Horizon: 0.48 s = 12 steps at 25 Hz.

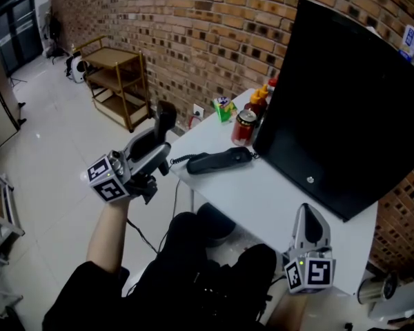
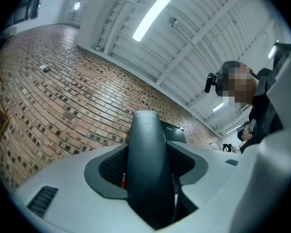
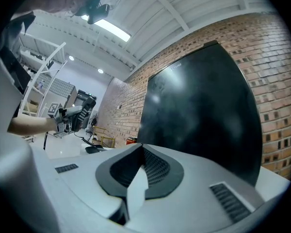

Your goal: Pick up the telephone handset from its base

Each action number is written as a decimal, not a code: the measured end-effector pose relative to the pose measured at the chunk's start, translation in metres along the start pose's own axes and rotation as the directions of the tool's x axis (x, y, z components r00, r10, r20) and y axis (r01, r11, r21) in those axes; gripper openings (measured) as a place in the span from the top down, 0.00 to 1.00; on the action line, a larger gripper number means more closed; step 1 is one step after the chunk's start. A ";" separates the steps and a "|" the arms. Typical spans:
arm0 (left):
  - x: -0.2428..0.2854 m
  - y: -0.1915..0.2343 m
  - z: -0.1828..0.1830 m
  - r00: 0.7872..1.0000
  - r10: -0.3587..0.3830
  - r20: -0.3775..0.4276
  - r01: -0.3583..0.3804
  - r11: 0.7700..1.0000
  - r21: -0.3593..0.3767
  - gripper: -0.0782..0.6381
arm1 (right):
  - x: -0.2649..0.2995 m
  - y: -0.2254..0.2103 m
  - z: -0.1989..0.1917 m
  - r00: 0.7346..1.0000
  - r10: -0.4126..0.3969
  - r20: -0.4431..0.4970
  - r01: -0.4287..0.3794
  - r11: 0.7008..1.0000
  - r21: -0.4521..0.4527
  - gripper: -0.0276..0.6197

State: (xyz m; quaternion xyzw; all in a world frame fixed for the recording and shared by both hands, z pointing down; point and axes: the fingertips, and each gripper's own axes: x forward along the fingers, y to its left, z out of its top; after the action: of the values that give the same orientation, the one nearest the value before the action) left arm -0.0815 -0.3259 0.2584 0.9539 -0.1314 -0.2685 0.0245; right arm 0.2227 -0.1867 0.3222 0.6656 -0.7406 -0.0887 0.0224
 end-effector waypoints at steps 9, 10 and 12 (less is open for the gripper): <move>0.005 -0.005 -0.015 0.996 0.018 -0.088 -0.008 0.995 0.104 0.54 | 0.002 0.005 0.002 1.000 0.009 0.017 -0.008 0.999 -0.036 0.94; 0.005 -0.005 -0.018 0.995 0.021 -0.095 -0.010 0.994 0.112 0.54 | 0.002 0.005 0.001 1.000 0.009 0.017 -0.008 0.999 -0.037 0.94; 0.005 -0.004 -0.022 0.995 0.022 -0.093 -0.013 0.995 0.099 0.54 | 0.002 0.005 0.001 1.000 0.012 0.017 -0.012 0.999 -0.038 0.94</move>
State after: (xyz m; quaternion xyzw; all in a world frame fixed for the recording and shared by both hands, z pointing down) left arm -0.0650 -0.3235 0.2742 0.9643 -0.1516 -0.2165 -0.0140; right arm 0.2171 -0.1882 0.3220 0.6599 -0.7430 -0.1083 0.0290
